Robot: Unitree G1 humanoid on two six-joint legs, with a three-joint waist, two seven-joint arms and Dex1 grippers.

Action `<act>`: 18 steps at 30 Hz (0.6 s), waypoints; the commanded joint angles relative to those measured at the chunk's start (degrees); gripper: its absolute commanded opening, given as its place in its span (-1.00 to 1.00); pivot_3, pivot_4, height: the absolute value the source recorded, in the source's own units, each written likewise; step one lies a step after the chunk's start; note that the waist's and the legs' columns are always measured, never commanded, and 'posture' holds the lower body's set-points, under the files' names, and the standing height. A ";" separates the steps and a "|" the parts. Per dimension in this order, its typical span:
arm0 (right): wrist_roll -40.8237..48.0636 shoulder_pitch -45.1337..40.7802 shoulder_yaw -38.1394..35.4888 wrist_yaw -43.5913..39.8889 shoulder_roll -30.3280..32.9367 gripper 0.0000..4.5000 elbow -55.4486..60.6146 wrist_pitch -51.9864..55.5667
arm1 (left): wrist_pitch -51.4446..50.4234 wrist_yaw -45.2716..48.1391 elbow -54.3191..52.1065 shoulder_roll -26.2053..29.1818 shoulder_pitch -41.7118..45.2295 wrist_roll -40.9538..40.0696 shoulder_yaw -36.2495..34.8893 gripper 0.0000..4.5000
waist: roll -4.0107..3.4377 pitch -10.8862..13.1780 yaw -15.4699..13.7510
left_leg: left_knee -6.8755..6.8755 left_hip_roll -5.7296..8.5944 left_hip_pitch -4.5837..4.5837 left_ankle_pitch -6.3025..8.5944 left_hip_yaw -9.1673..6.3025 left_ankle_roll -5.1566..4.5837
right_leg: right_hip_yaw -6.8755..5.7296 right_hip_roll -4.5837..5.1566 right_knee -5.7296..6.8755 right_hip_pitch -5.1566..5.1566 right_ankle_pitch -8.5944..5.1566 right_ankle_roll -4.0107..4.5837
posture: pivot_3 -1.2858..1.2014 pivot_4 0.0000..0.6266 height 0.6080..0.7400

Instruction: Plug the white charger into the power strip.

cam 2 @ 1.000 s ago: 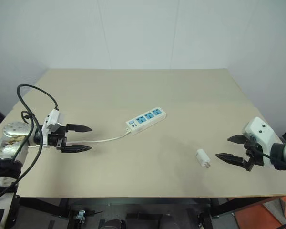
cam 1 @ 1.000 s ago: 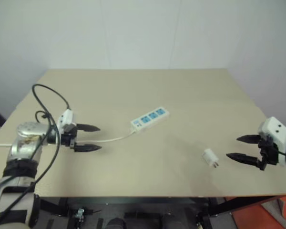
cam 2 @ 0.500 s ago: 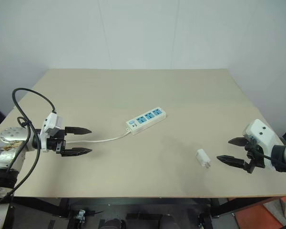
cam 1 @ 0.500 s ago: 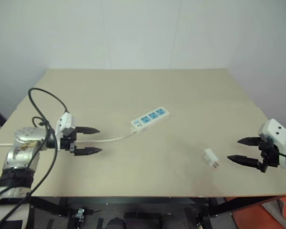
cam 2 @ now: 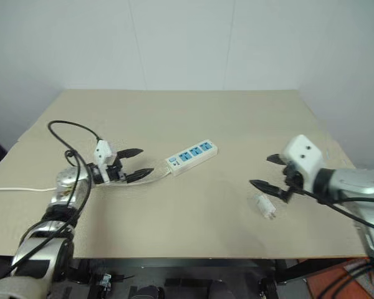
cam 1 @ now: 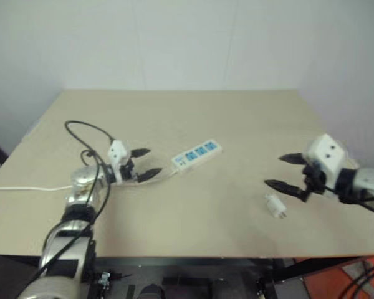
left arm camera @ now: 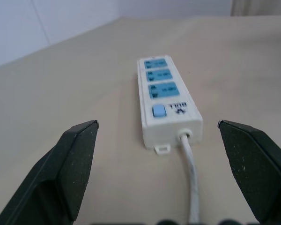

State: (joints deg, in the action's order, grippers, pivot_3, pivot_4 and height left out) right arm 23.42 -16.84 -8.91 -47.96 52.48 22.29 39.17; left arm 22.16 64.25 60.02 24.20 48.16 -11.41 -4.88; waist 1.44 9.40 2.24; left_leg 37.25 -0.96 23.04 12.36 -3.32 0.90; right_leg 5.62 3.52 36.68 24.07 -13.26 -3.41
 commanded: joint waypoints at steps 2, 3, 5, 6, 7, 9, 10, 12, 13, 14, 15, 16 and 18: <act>-1.53 -3.63 2.95 6.88 -3.61 1.00 2.63 4.02 | 4.46 -4.30 7.61 -2.84 3.35 1.97 -0.73 0.98 | 0.00 0.00 0.03 | 0.03 0.01 0.06 0.00 -0.02 0.00 | -0.01 0.01 0.03 0.06 0.00 0.00 | 0.03 -0.52 1.00; -1.52 -3.98 3.31 7.63 -4.23 1.00 3.03 4.60 | 4.64 -3.87 8.55 -3.27 3.70 2.16 -0.75 0.98 | 0.00 0.00 0.02 | 0.03 0.02 0.05 0.00 -0.02 0.00 | -0.01 0.01 0.05 0.06 0.01 0.00 | 0.03 -0.52 1.00; -1.55 -4.54 4.02 8.67 -5.03 1.00 3.44 5.75 | 4.59 -3.00 10.02 -3.96 4.36 3.96 0.40 0.98 | 0.00 0.00 -0.01 | 0.03 0.02 0.06 0.00 -0.06 0.00 | -0.03 0.00 0.07 0.07 0.01 0.01 | 0.03 -0.52 1.00; -1.62 -4.69 4.33 8.99 -5.21 1.00 3.63 6.28 | 4.76 -3.09 10.53 -4.08 4.62 5.06 1.07 0.98 | 0.00 0.00 0.00 | 0.03 0.02 0.06 0.00 -0.07 0.00 | -0.05 0.00 0.07 0.07 0.01 0.00 | 0.03 -0.52 1.00; -1.69 -4.75 4.62 9.25 -5.26 1.00 3.86 6.68 | 4.98 -3.46 10.90 -4.14 4.84 5.99 1.56 0.98 | 0.00 0.00 0.00 | 0.04 0.03 0.06 0.00 -0.07 0.00 | -0.05 0.00 0.06 0.06 0.01 0.00 | 0.03 -0.52 1.00; -1.66 -4.80 5.50 9.68 -5.27 1.00 4.85 7.69 | 3.95 -4.94 11.52 -4.11 5.74 7.77 2.47 0.98 | 0.00 0.00 0.00 | 0.04 0.03 0.06 0.00 -0.08 0.00 | -0.05 0.00 0.07 0.06 0.01 0.01 | 0.03 -0.52 1.00; -1.45 -4.71 5.87 9.69 -5.22 1.00 5.52 8.25 | 2.53 -5.86 11.89 -3.90 6.35 8.81 3.06 0.98 | 0.00 0.00 -0.01 | 0.04 0.03 0.06 0.00 -0.08 0.00 | -0.05 0.00 0.06 0.06 0.01 0.00 | 0.03 -0.52 1.00; -0.99 -4.69 6.61 10.00 -5.49 1.00 6.71 9.72 | 0.53 -8.04 12.57 -3.31 7.36 11.28 4.50 0.98 | 0.00 0.00 0.01 | 0.04 0.03 0.06 0.00 -0.08 0.00 | -0.05 0.00 0.07 0.06 0.01 0.00 | 0.03 -0.52 1.00; -0.82 -4.60 6.92 10.03 -5.60 1.00 7.12 10.31 | -0.74 -7.86 12.78 -3.05 7.87 12.02 4.98 0.98 | 0.00 0.00 0.06 | 0.04 0.03 0.06 0.00 -0.09 0.00 | -0.05 0.00 0.07 0.05 0.01 0.00 | 0.03 -0.52 1.00; -0.81 -4.53 7.32 10.08 -5.68 1.00 7.42 10.83 | -2.61 -7.27 12.96 -2.80 8.50 12.54 5.33 0.98 | 0.00 0.00 0.16 | 0.04 0.03 0.05 0.00 -0.09 0.00 | -0.05 0.00 0.08 0.04 0.00 0.00 | 0.03 -0.52 1.00; -0.88 -4.45 7.76 10.21 -5.86 1.00 7.61 11.26 | -4.57 -6.71 13.05 -2.51 9.23 13.29 5.89 0.98 | 0.00 0.00 0.21 | 0.04 0.03 0.05 0.00 -0.09 0.00 | -0.05 -0.01 0.07 0.04 0.00 0.00 | 0.03 -0.52 1.00; -0.84 -4.52 8.11 10.39 -6.21 1.00 7.62 11.64 | -7.02 -6.07 13.14 -2.23 10.07 14.09 6.54 0.90 | 0.00 0.00 0.21 | 0.04 0.03 0.05 0.00 -0.09 0.00 | -0.05 -0.01 0.08 0.05 0.00 0.00 | 0.03 -0.52 1.00; -0.85 -5.00 9.07 10.28 -6.66 1.00 7.42 12.21 | -11.64 -2.88 13.26 -1.62 11.61 15.49 7.93 0.71 | 0.00 0.00 0.23 | 0.04 0.04 0.06 0.00 -0.10 0.00 | -0.06 -0.02 0.08 0.05 0.00 0.00 | 0.03 -0.52 1.00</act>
State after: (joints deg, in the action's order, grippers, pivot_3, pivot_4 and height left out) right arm 22.22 -20.59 0.17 -38.15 45.80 28.09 50.82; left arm 13.61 59.32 73.43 21.62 57.88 3.01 2.12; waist 1.44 9.40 2.47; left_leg 37.28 -0.92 23.11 12.36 -3.42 0.90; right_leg 5.55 3.50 36.76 24.13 -13.25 -3.41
